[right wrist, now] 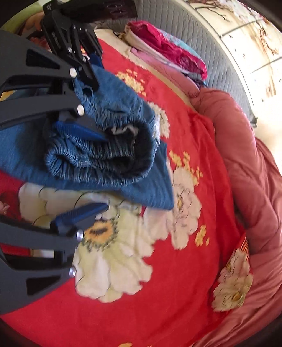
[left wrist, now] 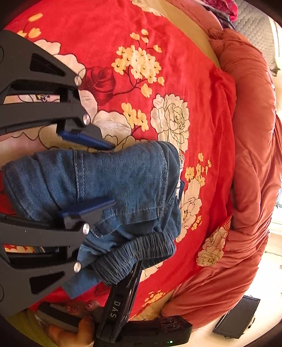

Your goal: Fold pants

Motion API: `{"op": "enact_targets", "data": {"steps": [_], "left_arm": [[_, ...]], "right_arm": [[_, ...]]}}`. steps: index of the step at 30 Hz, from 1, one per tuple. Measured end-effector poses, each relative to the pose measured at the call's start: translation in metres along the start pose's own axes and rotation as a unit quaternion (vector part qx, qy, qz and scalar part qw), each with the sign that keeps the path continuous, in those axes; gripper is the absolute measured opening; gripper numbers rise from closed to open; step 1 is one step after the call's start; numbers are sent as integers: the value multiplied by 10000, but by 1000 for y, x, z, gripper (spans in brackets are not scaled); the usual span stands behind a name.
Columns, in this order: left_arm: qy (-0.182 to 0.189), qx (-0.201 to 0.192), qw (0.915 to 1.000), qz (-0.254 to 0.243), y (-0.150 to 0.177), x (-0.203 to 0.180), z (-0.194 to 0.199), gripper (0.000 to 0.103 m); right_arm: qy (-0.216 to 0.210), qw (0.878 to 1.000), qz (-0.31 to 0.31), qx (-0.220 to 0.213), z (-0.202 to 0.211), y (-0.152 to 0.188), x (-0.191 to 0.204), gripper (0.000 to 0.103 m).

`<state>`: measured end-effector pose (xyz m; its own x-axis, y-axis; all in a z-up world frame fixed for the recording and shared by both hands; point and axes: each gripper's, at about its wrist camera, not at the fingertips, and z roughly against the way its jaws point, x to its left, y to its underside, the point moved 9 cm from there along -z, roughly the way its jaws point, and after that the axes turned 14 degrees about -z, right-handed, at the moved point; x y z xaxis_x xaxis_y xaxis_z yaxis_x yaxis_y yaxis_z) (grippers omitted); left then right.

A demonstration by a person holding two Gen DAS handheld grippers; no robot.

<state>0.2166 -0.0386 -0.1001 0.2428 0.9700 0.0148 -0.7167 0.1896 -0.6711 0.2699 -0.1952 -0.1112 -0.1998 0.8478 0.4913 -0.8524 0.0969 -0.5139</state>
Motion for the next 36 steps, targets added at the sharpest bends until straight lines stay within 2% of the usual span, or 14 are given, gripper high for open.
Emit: {"op": "enact_targets", "data": {"steps": [1, 5, 7, 10, 12, 20, 28, 36], "left_arm": [[-2, 4, 10000, 1, 1, 1, 1, 47], [-30, 2, 10000, 45, 6, 2, 11, 53], [-85, -38, 10000, 23, 7, 1, 18, 59], [-146, -130, 9998, -23, 9, 0, 33, 66], [-174, -182, 9997, -61, 10, -1, 44, 70], [-216, -358, 9991, 4, 21, -4, 78, 94], [-258, -397, 9989, 68, 49, -15, 99, 93], [-192, -205, 9994, 191, 80, -25, 95, 93]], "right_arm": [[17, 10000, -61, -19, 2, 1, -2, 65], [123, 9996, -24, -262, 18, 1, -2, 71], [173, 9987, 70, -483, 33, 2, 2, 81], [251, 9960, 219, -835, 55, 3, 9, 85], [249, 9939, 317, -1030, 69, 7, 16, 95], [519, 9830, 804, -1566, 109, 25, 38, 98], [670, 9824, 826, -1533, 129, 54, 37, 98], [751, 9858, 633, -1365, 128, 79, 28, 98]]}}
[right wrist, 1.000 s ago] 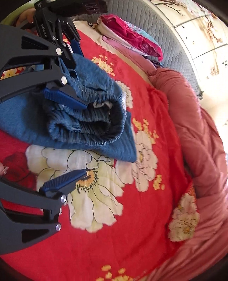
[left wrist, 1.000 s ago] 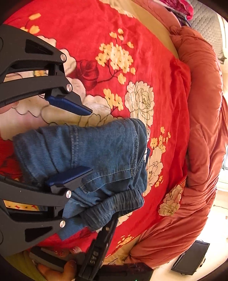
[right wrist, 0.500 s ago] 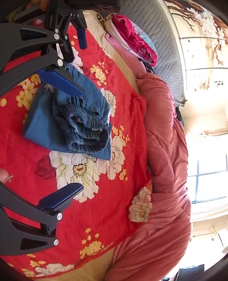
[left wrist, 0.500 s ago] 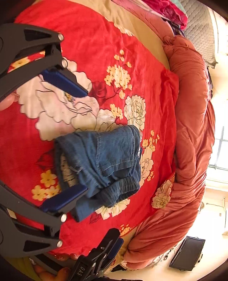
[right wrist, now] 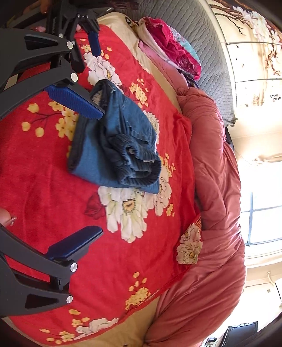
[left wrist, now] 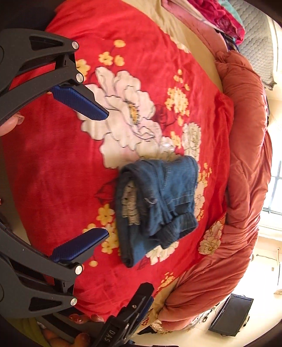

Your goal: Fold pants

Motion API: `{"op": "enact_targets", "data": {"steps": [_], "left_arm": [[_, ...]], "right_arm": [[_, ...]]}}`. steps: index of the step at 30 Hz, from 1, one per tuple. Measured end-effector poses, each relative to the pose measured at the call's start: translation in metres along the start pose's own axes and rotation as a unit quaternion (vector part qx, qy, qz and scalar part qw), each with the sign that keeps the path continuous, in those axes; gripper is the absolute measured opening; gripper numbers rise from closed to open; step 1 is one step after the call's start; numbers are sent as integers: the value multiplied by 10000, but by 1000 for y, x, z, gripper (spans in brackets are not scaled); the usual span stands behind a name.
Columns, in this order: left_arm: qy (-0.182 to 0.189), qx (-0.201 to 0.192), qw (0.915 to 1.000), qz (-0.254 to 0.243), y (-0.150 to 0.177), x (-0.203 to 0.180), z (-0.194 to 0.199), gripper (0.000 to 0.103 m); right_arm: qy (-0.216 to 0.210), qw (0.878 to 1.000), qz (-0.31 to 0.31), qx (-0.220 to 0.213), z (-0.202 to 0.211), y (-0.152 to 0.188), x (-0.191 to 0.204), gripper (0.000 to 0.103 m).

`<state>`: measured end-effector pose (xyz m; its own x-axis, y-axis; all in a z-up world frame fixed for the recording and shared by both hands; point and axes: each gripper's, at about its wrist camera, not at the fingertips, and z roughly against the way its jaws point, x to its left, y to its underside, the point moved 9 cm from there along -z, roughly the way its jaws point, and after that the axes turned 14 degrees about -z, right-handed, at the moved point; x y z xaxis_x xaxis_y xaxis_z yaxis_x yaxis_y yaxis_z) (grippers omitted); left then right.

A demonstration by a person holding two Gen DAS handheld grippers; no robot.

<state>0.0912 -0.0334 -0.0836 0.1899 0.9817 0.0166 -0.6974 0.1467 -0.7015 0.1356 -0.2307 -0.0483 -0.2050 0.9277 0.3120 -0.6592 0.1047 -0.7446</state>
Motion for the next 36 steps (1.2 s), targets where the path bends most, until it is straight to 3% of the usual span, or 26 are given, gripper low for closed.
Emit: {"op": "enact_targets", "data": {"steps": [19, 36], "left_arm": [[-133, 101, 9998, 73, 15, 2, 0, 93], [-105, 57, 9999, 87, 12, 2, 5, 93]], "right_arm": [[40, 9998, 24, 195, 10, 29, -3, 98], [24, 9997, 47, 252, 13, 33, 0, 98]]}}
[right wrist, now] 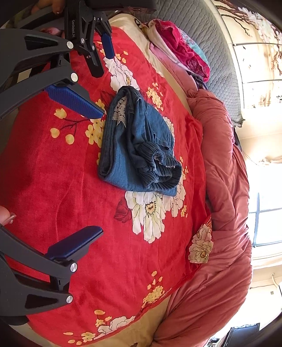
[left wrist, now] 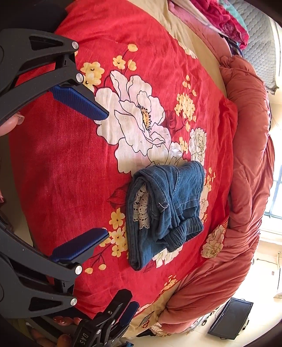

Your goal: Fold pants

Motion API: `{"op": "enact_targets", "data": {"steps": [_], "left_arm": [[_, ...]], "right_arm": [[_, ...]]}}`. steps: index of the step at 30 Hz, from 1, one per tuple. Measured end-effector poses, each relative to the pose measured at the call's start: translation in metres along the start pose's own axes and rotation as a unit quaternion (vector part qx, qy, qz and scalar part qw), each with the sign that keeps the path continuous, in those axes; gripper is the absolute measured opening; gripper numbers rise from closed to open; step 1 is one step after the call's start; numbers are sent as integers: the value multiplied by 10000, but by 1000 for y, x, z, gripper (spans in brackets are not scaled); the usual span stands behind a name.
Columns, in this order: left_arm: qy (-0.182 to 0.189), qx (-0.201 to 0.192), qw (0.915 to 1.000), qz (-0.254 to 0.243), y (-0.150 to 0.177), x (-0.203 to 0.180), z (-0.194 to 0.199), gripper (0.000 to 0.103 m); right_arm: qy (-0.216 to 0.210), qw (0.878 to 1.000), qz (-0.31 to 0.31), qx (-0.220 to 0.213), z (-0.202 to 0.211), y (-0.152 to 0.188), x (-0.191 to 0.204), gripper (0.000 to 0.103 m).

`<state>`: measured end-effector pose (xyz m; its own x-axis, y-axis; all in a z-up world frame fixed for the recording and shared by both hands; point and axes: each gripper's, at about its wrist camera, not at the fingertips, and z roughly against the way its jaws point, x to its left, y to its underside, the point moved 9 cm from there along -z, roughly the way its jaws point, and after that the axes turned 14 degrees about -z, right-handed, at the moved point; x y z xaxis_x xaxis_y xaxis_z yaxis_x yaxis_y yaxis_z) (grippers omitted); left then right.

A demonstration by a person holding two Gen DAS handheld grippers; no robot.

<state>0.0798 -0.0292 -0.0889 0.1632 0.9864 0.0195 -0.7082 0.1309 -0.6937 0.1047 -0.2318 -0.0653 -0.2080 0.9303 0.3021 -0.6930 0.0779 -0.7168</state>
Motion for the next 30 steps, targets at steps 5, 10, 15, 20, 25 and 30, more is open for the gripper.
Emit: {"op": "enact_targets", "data": {"steps": [5, 10, 15, 20, 25, 30], "left_arm": [[8, -16, 10000, 13, -1, 0, 2, 93], [-14, -35, 10000, 20, -1, 0, 3, 93], [-33, -37, 10000, 26, -1, 0, 4, 93], [-34, -45, 10000, 37, -2, 0, 5, 93], [-25, -44, 10000, 41, -1, 0, 5, 93], [-21, -64, 10000, 38, -1, 0, 5, 93]], "right_arm": [[-3, 10000, 7, -3, 0, 0, 1, 98], [-5, 10000, 18, -7, 1, 1, 3, 98], [-10, 10000, 22, -4, 1, 1, 3, 98], [-14, 10000, 26, 2, 2, 1, 3, 98], [-16, 10000, 32, 5, 2, 1, 3, 98], [-7, 10000, 34, -3, 2, 1, 3, 98]]}}
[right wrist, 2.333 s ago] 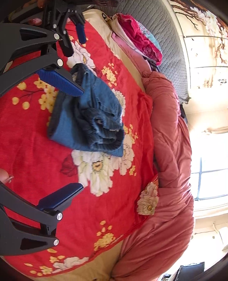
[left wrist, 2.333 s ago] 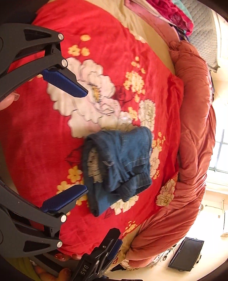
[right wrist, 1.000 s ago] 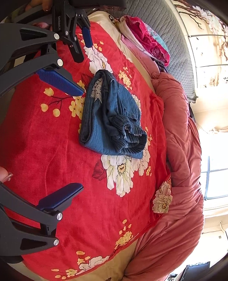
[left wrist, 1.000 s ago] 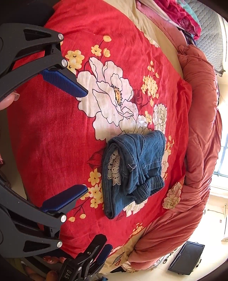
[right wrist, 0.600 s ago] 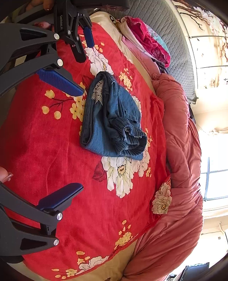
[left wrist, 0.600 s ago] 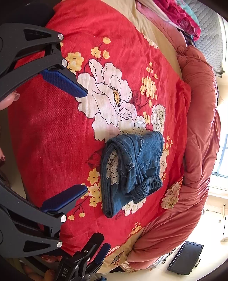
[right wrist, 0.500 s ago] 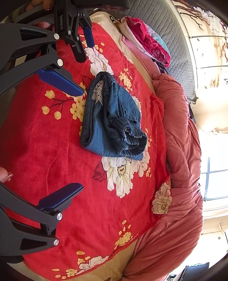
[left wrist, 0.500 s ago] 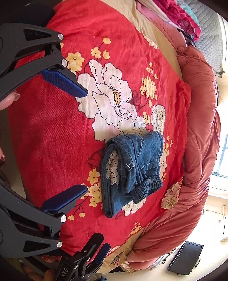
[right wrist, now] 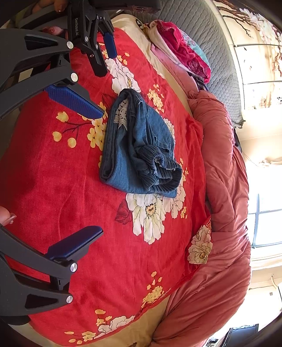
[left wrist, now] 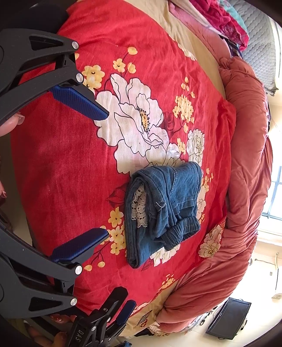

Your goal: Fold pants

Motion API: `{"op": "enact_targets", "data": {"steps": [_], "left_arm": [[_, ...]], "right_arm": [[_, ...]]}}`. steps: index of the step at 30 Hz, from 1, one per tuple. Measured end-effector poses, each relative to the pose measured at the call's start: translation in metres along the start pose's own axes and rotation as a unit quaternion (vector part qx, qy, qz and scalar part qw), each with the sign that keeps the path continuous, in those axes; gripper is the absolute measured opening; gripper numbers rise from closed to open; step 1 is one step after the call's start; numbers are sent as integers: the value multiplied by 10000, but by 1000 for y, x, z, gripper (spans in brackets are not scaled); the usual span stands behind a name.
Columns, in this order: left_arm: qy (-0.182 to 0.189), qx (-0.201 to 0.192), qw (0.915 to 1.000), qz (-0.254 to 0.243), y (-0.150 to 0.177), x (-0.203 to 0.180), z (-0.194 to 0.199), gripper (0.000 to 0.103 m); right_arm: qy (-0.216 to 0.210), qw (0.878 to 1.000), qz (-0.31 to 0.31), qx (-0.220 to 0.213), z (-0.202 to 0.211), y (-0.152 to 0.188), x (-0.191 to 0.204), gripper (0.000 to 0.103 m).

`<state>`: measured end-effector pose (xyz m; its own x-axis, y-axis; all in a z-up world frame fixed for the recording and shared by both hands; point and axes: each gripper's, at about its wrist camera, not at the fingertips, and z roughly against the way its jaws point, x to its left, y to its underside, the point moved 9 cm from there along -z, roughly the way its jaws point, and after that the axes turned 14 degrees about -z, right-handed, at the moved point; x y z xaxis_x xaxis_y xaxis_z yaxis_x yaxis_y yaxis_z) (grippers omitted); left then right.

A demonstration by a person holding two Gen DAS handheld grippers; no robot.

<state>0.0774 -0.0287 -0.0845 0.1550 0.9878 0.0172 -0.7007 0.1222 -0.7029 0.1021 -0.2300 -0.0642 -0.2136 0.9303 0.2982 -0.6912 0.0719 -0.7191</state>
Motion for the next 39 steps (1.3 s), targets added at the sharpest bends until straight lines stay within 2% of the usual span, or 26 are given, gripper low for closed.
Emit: {"op": "enact_targets", "data": {"steps": [39], "left_arm": [[-73, 60, 9999, -53, 3, 1, 0, 94]], "right_arm": [[31, 10000, 32, 76, -2, 3, 1, 98]]}}
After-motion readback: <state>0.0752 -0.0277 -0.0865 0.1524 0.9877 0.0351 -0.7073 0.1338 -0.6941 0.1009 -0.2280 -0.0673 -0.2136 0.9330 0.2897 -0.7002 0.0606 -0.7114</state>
